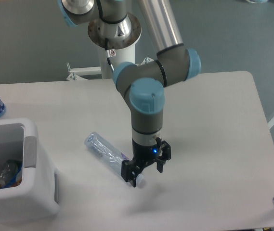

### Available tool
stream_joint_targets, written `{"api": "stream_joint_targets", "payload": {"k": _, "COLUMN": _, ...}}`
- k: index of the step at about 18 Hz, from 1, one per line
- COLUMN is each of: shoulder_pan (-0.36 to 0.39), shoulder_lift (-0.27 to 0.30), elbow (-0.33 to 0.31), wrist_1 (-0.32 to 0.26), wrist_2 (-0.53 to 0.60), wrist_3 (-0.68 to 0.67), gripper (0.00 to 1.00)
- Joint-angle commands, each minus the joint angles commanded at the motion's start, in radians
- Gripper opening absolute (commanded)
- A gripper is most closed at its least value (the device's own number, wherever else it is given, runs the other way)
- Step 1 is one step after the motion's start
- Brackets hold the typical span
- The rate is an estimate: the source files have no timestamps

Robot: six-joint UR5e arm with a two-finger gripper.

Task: Place the trash in the trash can
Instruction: 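Move the gripper to the cap end of the clear water bottle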

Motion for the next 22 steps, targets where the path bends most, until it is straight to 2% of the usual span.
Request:
{"api": "stream_joint_targets", "payload": {"k": 5, "shoulder_pan": 0.0, "shoulder_lift": -0.045, "elbow": 0.0, "wrist_1": 0.0, "wrist_2": 0.023, "wrist_3": -0.003, "gripper": 1.0}}
{"api": "stream_joint_targets", "payload": {"k": 19, "shoulder_pan": -0.028, "shoulder_lift": -0.081, "elbow": -0.011, "wrist_1": 0.0, "wrist_2": 0.046, "wrist_3": -0.009, "gripper": 1.0}}
{"api": "stream_joint_targets", "payload": {"k": 22, "shoulder_pan": -0.037, "shoulder_lift": -0.089, "elbow": -0.014, "wrist_1": 0.0, "wrist_2": 0.048, "wrist_3": -0.008, "gripper": 0.93}}
